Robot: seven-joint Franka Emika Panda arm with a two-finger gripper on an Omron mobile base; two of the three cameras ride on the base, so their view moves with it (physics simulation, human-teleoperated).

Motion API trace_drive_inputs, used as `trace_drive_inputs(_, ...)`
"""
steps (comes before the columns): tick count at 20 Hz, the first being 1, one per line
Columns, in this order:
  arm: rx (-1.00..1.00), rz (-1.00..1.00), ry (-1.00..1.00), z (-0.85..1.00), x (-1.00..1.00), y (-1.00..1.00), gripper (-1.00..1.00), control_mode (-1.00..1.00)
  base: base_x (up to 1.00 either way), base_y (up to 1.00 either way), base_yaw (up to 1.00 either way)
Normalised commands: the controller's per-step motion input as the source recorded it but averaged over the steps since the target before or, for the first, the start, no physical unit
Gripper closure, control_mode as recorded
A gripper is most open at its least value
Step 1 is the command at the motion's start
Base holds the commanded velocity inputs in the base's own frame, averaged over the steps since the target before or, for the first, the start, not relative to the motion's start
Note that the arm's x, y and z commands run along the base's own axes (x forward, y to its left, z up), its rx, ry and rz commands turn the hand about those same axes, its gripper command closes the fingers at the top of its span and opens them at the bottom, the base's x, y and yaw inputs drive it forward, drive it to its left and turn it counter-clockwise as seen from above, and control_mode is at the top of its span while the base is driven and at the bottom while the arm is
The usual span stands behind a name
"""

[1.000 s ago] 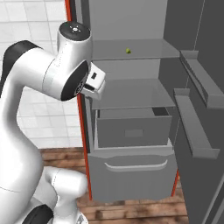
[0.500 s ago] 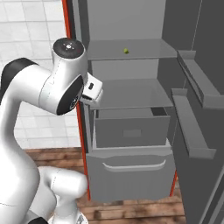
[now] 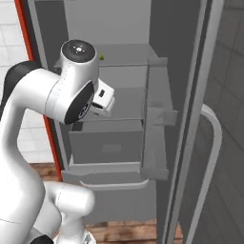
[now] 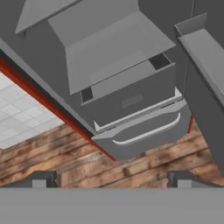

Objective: There is a bowl on the dining counter. Grab a lemon wedge from the fridge and place it in the bowl. Then get the liquor bottle and glass cup from the cabinet and place them next to the bowl.

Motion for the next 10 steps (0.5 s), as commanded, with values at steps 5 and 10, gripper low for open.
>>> trace_drive_inputs(5,0.00,0.00,0.00,0.00,0.00,0.00,-1.00,1.00,0.72,0.15,0.18)
trace_drive_inputs(10,0.00,0.00,0.00,0.00,0.00,0.00,-1.00,1.00,0.81,0.32,0.09)
